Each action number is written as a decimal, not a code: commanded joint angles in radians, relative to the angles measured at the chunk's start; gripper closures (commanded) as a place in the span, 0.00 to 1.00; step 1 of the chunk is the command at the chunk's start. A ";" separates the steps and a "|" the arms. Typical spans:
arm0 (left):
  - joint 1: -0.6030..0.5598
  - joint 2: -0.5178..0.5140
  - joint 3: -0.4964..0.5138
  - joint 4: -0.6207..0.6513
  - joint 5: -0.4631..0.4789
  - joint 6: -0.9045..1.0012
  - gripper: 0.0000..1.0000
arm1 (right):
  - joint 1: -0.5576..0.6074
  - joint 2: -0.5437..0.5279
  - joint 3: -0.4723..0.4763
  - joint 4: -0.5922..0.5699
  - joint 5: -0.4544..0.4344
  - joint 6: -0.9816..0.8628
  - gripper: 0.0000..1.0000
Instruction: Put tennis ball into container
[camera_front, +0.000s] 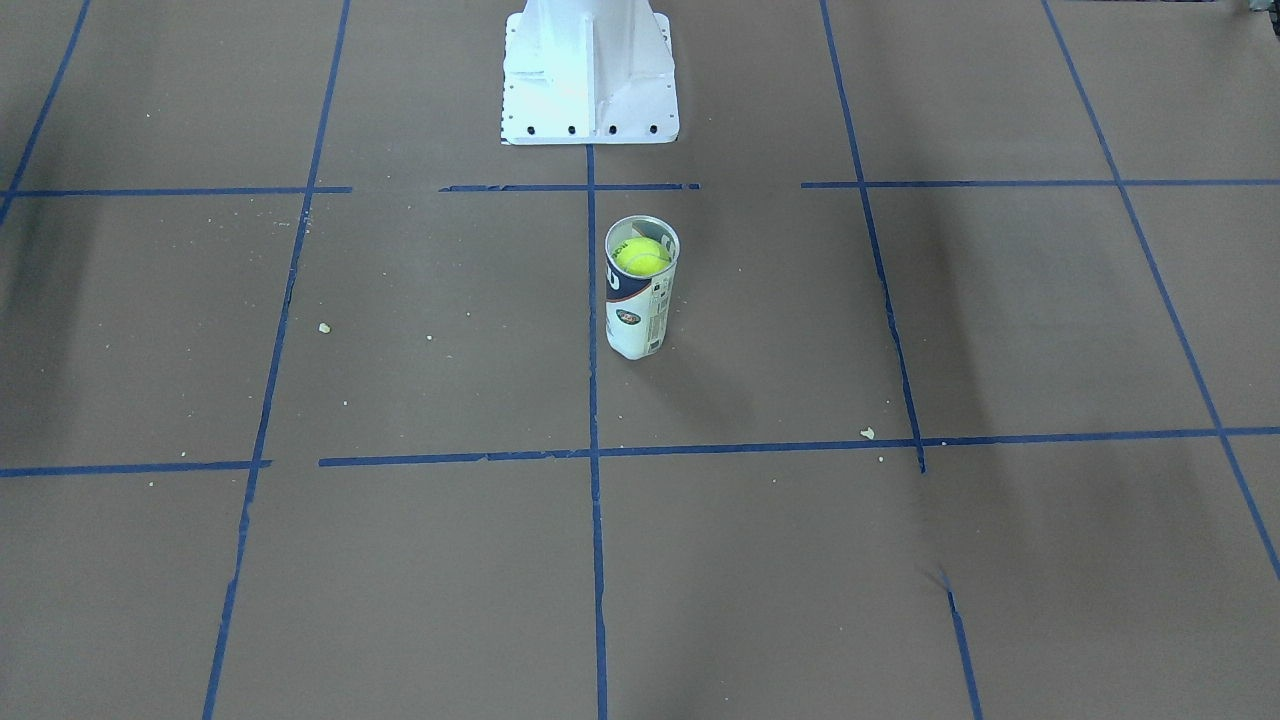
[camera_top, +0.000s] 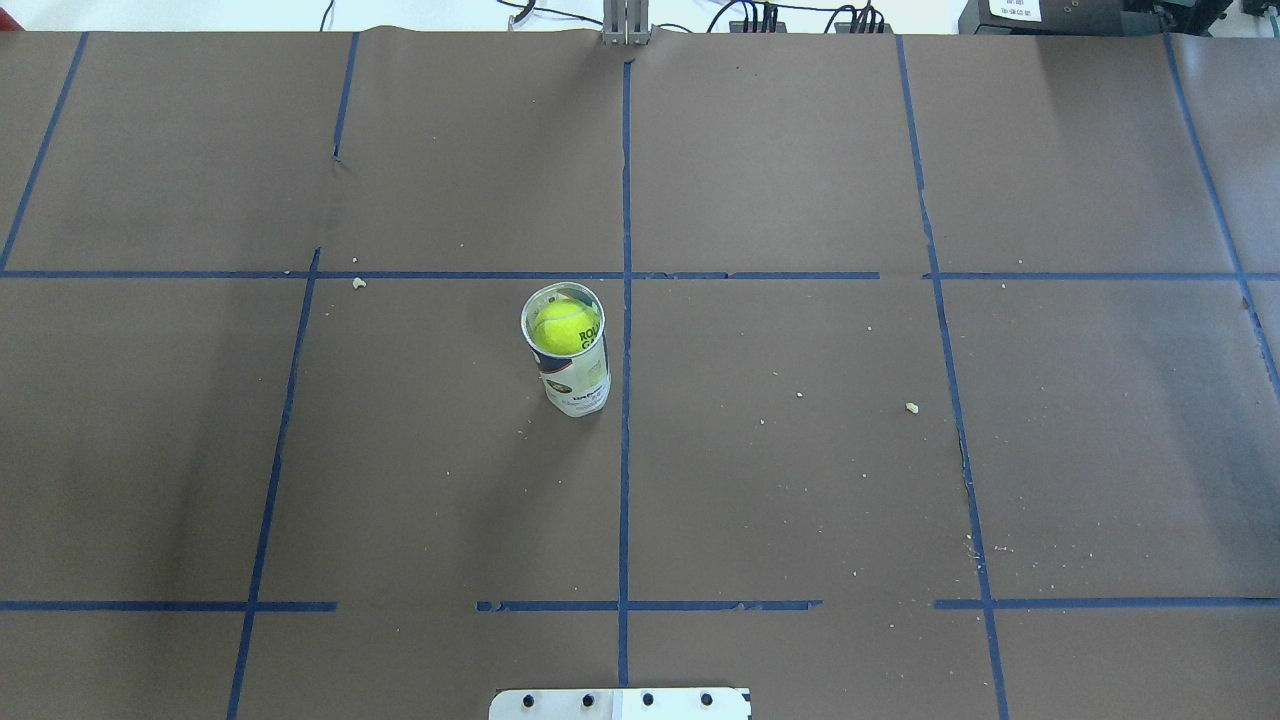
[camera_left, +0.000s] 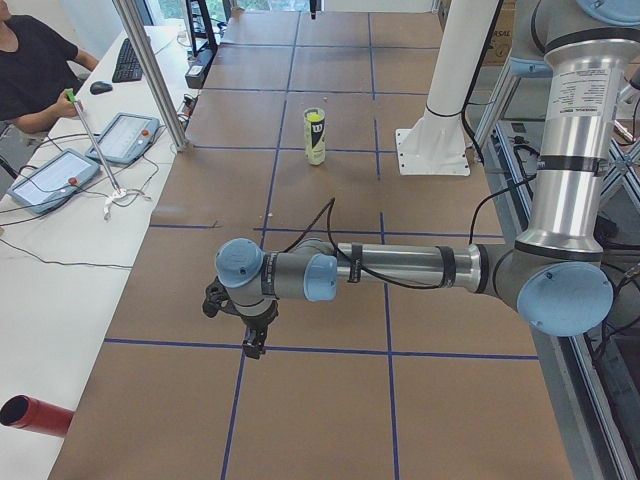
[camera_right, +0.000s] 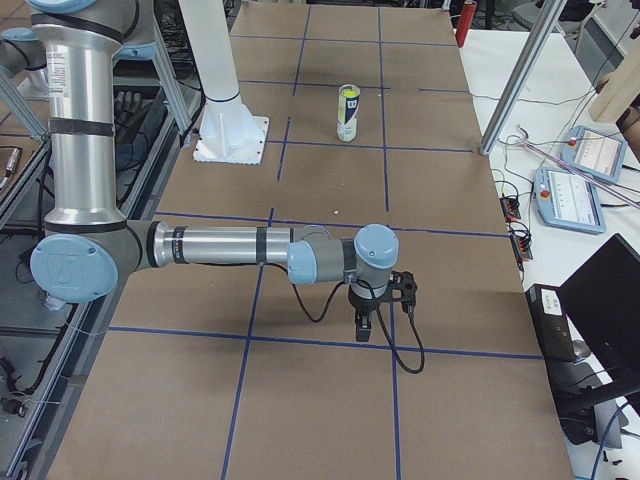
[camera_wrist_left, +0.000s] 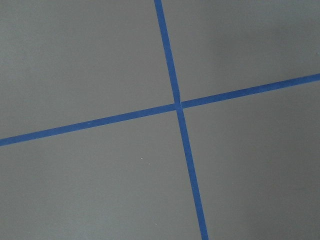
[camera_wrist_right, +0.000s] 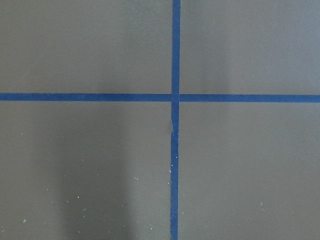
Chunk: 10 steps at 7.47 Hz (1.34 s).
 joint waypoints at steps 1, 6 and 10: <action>-0.002 0.027 -0.021 0.003 -0.003 0.000 0.00 | 0.000 0.000 0.000 0.000 0.000 0.000 0.00; -0.030 0.025 -0.021 0.069 -0.004 0.000 0.00 | 0.000 0.000 0.000 0.000 0.000 0.000 0.00; -0.047 0.012 -0.019 0.064 0.004 -0.012 0.00 | 0.000 0.000 0.000 0.000 0.000 0.000 0.00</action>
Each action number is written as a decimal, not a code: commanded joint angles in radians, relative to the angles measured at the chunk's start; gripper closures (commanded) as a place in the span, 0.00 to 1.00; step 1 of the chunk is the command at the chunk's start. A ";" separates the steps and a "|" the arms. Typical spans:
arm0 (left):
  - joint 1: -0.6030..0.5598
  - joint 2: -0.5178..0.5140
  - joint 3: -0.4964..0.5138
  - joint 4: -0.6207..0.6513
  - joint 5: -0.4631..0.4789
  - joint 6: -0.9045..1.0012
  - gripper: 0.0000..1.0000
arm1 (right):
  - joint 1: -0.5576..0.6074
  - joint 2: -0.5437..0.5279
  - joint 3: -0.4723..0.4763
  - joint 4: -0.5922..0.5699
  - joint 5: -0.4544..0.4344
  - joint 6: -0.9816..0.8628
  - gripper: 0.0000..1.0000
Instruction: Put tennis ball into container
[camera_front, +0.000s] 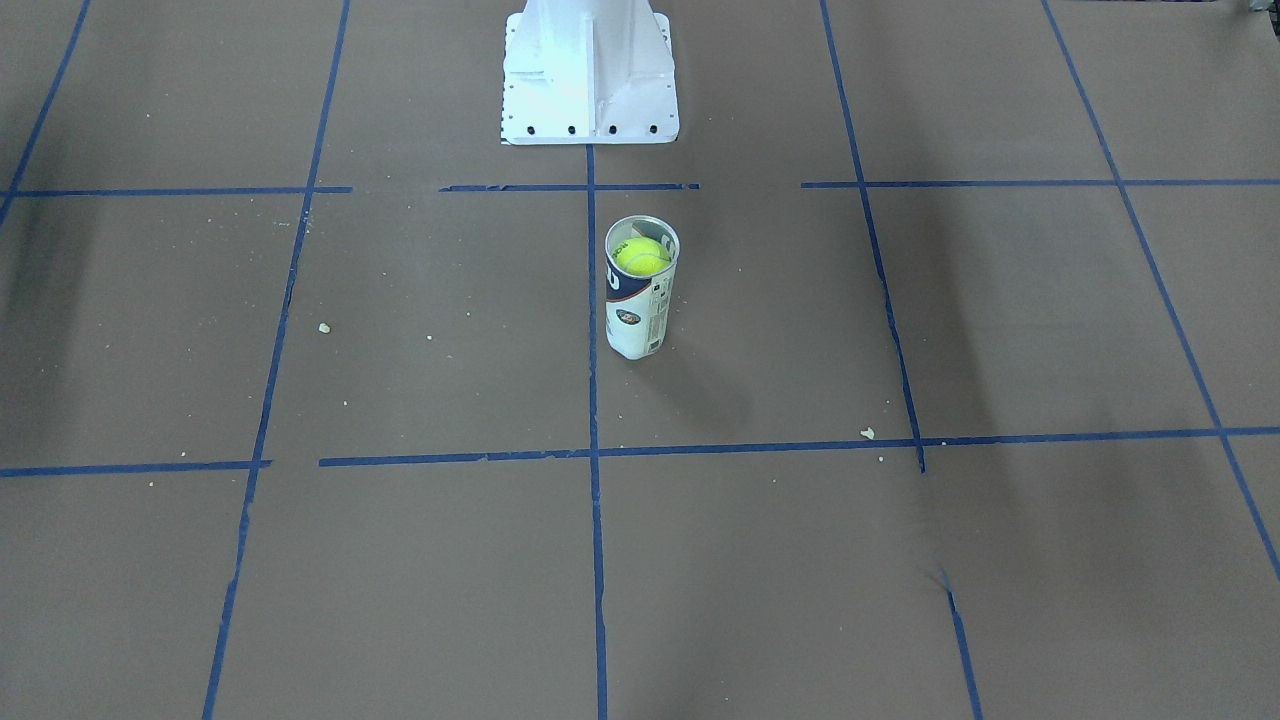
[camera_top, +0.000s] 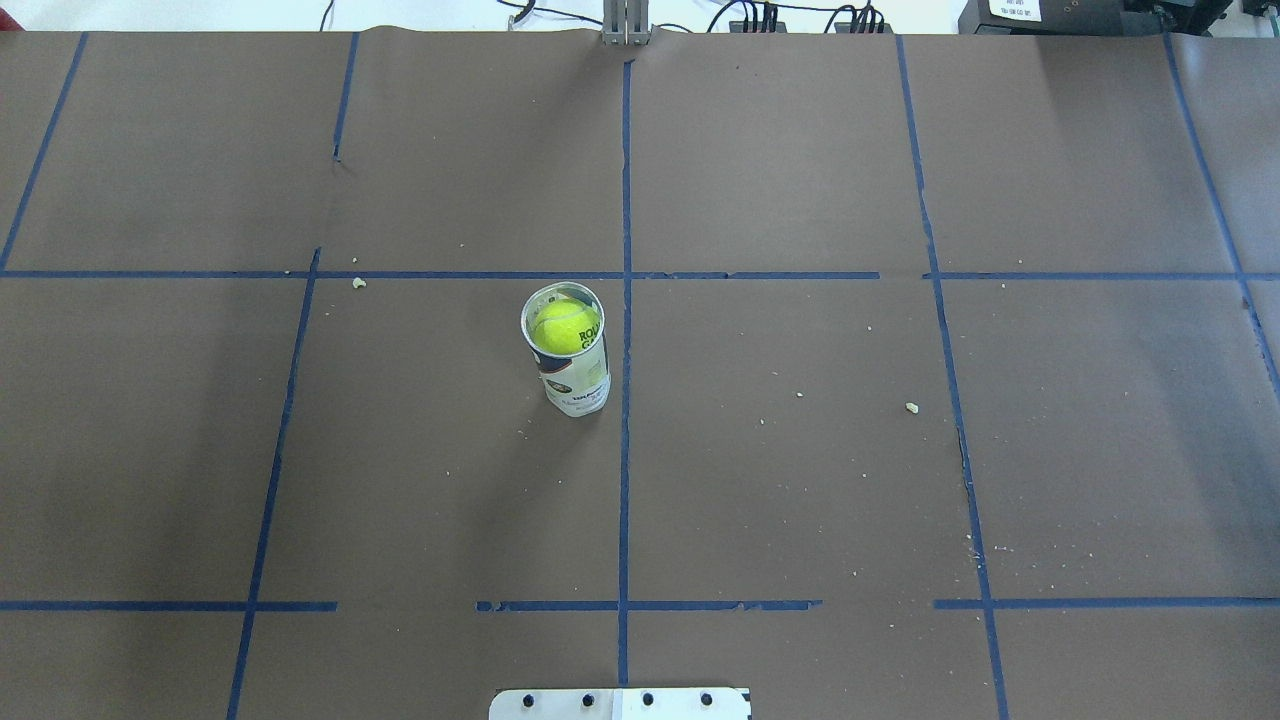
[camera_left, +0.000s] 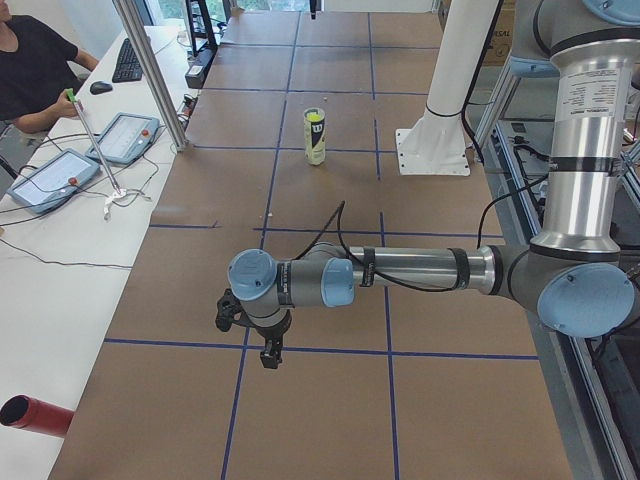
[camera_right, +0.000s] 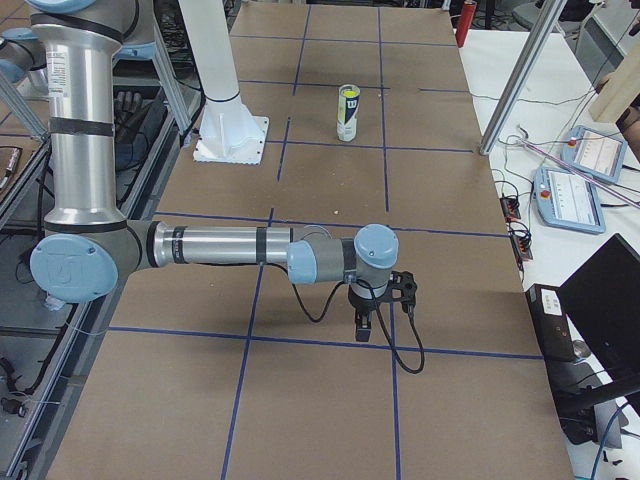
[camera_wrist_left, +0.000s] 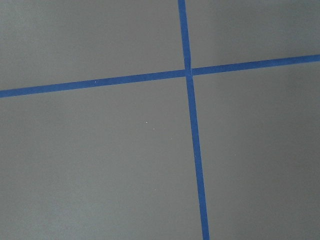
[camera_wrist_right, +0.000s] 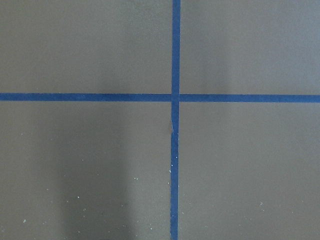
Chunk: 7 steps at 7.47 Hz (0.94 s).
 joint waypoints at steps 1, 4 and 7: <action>-0.014 -0.005 0.001 -0.001 0.003 -0.002 0.00 | 0.000 0.000 0.000 0.000 0.000 0.000 0.00; -0.014 -0.007 0.003 -0.001 0.003 -0.005 0.00 | 0.000 0.000 0.000 0.000 0.000 0.000 0.00; -0.014 -0.010 0.001 -0.005 0.003 -0.096 0.00 | 0.000 0.000 0.000 0.000 0.000 0.000 0.00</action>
